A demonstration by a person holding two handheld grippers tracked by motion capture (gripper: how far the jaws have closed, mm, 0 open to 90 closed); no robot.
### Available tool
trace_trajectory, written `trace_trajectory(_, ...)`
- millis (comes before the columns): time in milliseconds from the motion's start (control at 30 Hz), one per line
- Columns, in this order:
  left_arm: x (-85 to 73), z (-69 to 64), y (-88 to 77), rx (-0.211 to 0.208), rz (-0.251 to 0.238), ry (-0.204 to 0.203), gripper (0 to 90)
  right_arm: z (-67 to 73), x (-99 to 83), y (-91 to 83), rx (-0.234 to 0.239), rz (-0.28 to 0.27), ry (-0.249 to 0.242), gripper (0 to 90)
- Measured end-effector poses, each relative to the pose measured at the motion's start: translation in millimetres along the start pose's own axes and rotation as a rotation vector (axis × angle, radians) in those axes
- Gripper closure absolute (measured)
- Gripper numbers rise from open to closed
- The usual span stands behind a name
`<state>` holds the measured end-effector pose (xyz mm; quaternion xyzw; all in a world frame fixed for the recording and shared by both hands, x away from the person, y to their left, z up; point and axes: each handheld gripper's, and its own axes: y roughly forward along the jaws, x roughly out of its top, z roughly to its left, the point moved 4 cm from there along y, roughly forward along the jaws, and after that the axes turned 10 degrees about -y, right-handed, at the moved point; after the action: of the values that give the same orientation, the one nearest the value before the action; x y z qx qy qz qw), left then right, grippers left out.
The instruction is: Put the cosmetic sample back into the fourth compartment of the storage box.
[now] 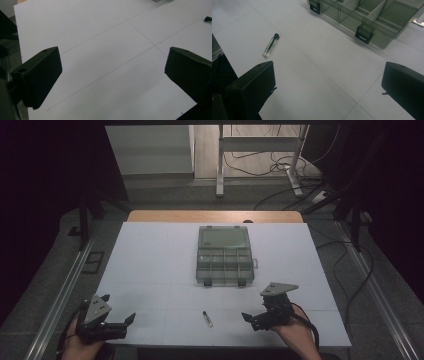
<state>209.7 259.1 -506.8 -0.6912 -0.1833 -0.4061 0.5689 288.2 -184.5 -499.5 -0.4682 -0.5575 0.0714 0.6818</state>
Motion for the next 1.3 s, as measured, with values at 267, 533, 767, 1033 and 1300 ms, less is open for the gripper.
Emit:
trace_trajectory(267,0.0,-0.2,0.1,0.0,0.002,0.001,1.8,3.5,5.4,6.2,0.017,0.002,-0.003,0.0)
trace_trajectory(533,0.0,-0.6,0.3,0.001,0.004,0.003,1.8,7.2,10.6,15.0,0.034,0.016,-0.022,0.0)
trace_trajectory(767,-0.1,-1.1,0.8,0.001,0.003,0.006,1.8,10.4,15.4,24.1,0.048,0.034,-0.026,0.0)
trace_trajectory(1033,-0.1,-1.3,0.7,0.004,0.011,0.015,1.9,14.8,21.0,34.0,0.068,0.046,-0.033,0.0)
trace_trajectory(1300,-0.2,-1.7,0.9,0.004,0.011,0.017,1.9,18.0,24.7,43.0,0.087,0.071,-0.051,0.0)
